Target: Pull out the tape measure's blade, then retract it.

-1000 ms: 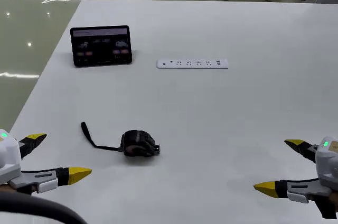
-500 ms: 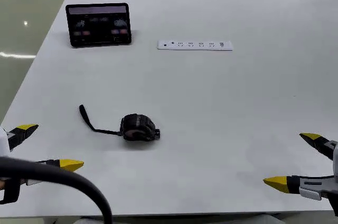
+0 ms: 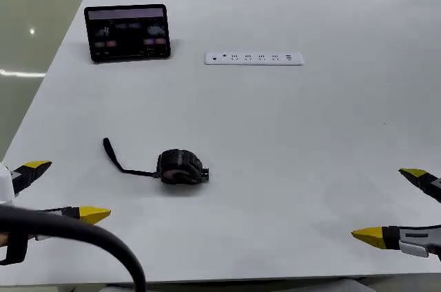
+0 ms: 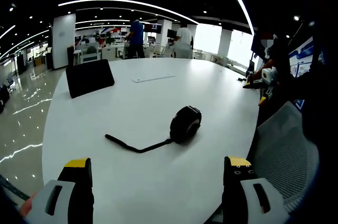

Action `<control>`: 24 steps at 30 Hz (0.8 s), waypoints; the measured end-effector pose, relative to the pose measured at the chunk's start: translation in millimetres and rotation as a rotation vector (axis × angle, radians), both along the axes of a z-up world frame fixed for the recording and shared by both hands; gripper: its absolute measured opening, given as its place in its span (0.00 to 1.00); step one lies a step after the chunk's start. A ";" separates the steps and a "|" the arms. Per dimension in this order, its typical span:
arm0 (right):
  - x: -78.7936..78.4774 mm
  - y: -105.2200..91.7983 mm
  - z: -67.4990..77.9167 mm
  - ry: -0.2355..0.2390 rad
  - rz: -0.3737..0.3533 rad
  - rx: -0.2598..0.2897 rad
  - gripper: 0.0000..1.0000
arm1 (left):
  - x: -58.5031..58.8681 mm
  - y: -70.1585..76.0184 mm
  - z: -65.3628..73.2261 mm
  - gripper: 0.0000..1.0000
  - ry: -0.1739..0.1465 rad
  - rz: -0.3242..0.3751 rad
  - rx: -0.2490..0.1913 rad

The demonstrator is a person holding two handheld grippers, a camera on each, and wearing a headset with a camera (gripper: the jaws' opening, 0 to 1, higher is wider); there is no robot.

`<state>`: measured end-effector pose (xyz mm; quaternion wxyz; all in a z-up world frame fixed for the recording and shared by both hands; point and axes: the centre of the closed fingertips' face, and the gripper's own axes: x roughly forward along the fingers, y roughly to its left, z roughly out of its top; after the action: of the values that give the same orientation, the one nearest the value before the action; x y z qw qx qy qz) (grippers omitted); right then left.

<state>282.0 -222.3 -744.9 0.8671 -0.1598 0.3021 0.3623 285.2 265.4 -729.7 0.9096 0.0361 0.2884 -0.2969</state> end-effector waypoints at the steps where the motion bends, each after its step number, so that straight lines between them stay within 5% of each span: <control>1: 0.5 0.0 0.1 0.001 0.000 0.001 1.00 | -0.7 0.0 -0.4 1.00 0.005 -0.002 -0.003; 24: 0.9 1.6 3.1 0.008 -0.004 0.020 1.00 | -3.6 -1.5 0.8 1.00 0.023 0.003 -0.033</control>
<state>282.9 -220.7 -741.8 0.8682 -0.1488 0.3022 0.3642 281.5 263.9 -728.9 0.9071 0.0175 0.2940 -0.3006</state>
